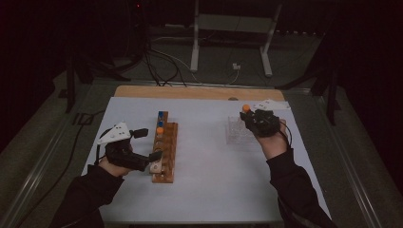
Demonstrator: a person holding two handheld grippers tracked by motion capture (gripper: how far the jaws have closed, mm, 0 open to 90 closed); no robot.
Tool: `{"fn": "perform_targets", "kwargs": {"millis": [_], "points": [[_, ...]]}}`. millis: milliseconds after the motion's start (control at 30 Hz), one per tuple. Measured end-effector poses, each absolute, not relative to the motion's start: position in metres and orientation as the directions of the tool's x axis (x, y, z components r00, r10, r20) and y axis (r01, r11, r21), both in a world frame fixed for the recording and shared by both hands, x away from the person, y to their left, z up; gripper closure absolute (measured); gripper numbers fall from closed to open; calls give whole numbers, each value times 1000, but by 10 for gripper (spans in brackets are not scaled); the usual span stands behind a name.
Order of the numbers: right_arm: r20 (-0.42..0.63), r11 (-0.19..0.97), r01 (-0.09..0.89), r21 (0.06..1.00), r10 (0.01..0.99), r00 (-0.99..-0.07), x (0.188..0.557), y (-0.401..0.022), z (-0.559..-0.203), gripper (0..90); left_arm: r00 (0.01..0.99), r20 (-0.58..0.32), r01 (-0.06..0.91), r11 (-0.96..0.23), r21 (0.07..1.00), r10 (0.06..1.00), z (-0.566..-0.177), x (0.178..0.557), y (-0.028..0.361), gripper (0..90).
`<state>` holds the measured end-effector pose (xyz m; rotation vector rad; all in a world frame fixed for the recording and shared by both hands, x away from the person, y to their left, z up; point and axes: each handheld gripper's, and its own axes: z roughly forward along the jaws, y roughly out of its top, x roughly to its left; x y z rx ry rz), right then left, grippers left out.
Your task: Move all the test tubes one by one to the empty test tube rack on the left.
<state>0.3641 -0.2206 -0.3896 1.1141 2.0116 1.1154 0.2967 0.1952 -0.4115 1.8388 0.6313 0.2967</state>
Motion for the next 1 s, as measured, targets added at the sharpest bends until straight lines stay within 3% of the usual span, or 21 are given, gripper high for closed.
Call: {"fn": "perform_targets", "kwargs": {"millis": [1000], "points": [[-74, 438, 327, 837, 684, -726, 299, -164, -417, 749, 888, -116, 263, -287, 921, 444, -406, 304, 146, 22]]}}
